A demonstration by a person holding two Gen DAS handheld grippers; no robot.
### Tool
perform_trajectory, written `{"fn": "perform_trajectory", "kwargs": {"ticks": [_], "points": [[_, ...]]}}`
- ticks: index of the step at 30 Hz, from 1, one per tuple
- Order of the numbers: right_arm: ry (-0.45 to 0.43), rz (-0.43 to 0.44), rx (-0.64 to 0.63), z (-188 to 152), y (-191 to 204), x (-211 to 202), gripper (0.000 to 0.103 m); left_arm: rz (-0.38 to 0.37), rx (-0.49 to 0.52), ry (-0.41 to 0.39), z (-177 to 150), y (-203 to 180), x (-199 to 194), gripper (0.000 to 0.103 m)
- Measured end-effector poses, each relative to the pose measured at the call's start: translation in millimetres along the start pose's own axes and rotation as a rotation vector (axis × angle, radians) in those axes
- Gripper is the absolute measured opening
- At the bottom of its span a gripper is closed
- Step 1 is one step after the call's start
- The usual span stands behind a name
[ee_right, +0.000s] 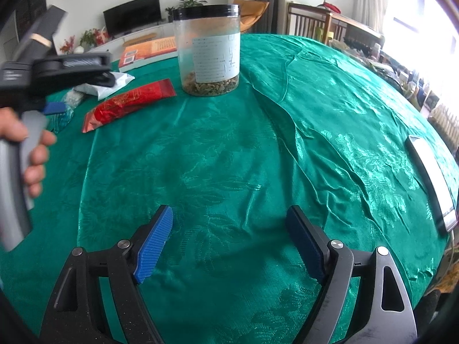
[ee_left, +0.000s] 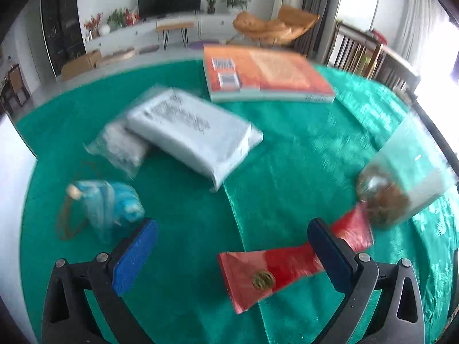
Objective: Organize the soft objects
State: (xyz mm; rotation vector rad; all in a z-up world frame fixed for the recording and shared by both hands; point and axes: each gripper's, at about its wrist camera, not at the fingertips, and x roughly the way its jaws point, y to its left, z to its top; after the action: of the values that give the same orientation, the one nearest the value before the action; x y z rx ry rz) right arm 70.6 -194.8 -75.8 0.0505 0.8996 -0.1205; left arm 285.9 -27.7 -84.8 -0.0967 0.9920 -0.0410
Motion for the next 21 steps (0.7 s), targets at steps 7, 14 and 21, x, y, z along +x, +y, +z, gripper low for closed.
{"fn": "perform_trajectory", "kwargs": {"ticks": [7,14,21], "points": [[0.003,0.003,-0.004,1.3,-0.4,0.8,0.086,-0.489,0.134,0.082,-50.6,-38.7,-41.2,0.103],[0.003,0.003,-0.005,1.6,-0.6,1.1,0.086,-0.232,0.073,-0.077,-64.6,10.0,-76.6,0.103],[0.002,0.004,-0.005,1.6,-0.9,1.3,0.086,0.028,0.028,-0.067,-102.7,57.3,-69.0,0.103]]}}
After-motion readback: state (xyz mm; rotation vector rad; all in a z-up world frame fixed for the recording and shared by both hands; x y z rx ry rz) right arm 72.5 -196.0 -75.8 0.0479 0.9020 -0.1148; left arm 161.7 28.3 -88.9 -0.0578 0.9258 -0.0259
